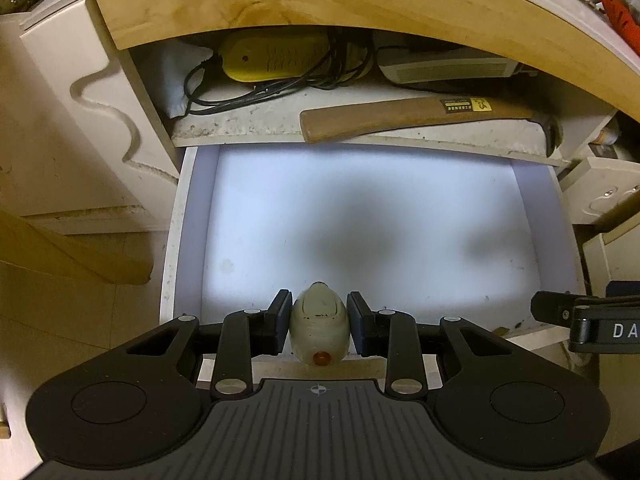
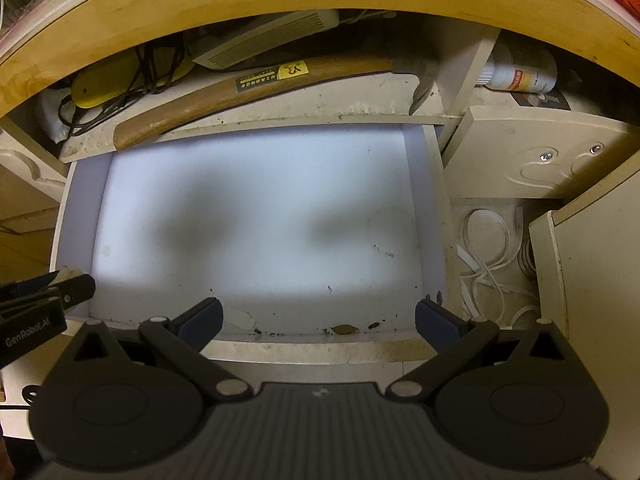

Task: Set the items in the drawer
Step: 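Lower the left tool with the white object down into the open drawer, then open the left tool to release the white object onto the drawer bottom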

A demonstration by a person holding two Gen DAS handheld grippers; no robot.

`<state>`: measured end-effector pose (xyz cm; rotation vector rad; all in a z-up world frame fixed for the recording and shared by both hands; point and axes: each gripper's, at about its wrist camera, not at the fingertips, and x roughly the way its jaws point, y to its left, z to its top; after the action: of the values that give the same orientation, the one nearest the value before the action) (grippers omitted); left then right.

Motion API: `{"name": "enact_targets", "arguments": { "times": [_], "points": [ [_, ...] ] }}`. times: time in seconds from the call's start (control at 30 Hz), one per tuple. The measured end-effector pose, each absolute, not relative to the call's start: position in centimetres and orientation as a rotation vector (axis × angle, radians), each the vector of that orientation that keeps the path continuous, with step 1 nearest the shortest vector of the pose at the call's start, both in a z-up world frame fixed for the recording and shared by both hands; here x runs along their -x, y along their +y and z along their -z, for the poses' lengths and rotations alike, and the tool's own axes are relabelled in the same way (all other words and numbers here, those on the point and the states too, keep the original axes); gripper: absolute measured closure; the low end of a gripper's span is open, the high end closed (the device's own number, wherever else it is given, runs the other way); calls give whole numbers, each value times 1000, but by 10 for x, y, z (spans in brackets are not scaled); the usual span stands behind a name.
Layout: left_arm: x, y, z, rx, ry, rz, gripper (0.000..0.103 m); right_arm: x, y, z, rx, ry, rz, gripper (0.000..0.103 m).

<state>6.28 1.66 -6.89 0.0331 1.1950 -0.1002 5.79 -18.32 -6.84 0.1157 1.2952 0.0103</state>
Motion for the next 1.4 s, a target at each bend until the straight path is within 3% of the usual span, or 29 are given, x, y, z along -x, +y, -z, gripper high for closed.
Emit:
{"name": "enact_targets", "arguments": {
  "times": [1.4],
  "points": [
    [-115, 17, 159, 1, 1404, 60, 74, -108, -162, 153, -52, 1454, -22, 0]
  ]
}}
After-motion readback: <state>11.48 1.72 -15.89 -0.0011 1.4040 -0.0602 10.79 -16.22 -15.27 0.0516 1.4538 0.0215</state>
